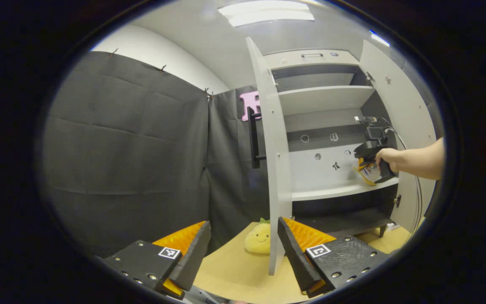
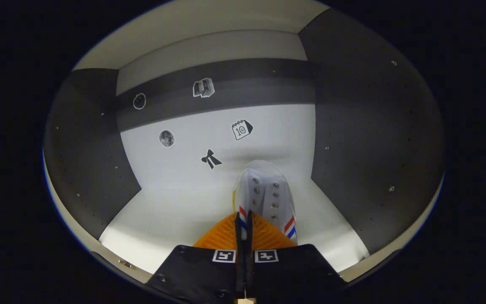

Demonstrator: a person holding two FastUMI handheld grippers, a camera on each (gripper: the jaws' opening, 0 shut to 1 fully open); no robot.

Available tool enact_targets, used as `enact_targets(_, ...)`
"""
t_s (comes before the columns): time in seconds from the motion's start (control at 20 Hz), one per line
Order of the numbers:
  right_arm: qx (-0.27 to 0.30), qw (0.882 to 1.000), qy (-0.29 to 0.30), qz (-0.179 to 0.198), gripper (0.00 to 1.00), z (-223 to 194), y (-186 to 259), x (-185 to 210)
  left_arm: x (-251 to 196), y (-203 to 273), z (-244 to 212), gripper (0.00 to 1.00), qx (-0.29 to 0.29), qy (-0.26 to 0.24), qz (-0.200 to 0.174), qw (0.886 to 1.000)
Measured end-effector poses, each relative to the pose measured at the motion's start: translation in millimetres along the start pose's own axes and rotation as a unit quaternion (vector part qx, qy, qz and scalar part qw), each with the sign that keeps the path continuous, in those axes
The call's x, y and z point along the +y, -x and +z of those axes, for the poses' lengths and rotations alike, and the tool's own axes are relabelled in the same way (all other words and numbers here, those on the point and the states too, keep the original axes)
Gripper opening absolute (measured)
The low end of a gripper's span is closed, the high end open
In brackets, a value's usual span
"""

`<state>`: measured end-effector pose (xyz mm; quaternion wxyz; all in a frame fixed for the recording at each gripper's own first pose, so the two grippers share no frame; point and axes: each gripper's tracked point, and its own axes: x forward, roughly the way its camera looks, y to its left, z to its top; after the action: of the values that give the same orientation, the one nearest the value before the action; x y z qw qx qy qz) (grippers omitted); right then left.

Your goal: Grab one shoe with the right hand and put it into the shoe cabinet, grab the other shoe with the left hand and put it into the shoe cabinet; then close the right door with the right hand and the left door with the left hand.

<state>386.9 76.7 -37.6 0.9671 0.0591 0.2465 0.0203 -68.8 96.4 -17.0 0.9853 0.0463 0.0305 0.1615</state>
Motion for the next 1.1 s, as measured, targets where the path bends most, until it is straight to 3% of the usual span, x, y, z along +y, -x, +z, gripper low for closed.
enact_targets(0.15, 0.001, 1.0, 0.001, 0.014, 0.11, -4, -4, 6, -2, 0, -2, 0.93, 0.007, 0.002, -0.008, 1.0)
enact_targets(0.3, -0.039, 0.999, 0.018, 0.032, 0.35, 14, 14, 12, -6, -2, -8, 0.93, 0.015, 0.002, -0.021, 1.0)
enact_targets(0.45, -0.08, 0.995, 0.034, 0.044, 0.9, 29, 44, 15, -22, -7, -26, 0.93, 0.029, 0.01, -0.048, 0.998)
enact_targets(0.55, -0.111, 0.992, 0.047, 0.046, 0.98, 39, 74, 14, -36, -7, -36, 0.93, 0.043, 0.021, -0.068, 0.997)
enact_targets(0.85, -0.204, 0.975, 0.079, 0.041, 1.0, 50, 157, -2, -92, -20, -53, 0.93, 0.072, 0.038, -0.136, 0.987)
enact_targets(0.9, -0.21, 0.974, 0.082, 0.037, 0.92, 47, 167, -8, -102, -23, -55, 0.92, 0.075, 0.04, -0.15, 0.985)
enact_targets(0.95, -0.216, 0.972, 0.082, 0.032, 0.98, 43, 179, -16, -114, -25, -57, 0.92, 0.077, 0.042, -0.164, 0.983)
enact_targets(1.1, -0.225, 0.971, 0.076, 0.031, 1.0, 28, 207, -29, -140, -36, -72, 0.92, 0.094, 0.049, -0.196, 0.975)
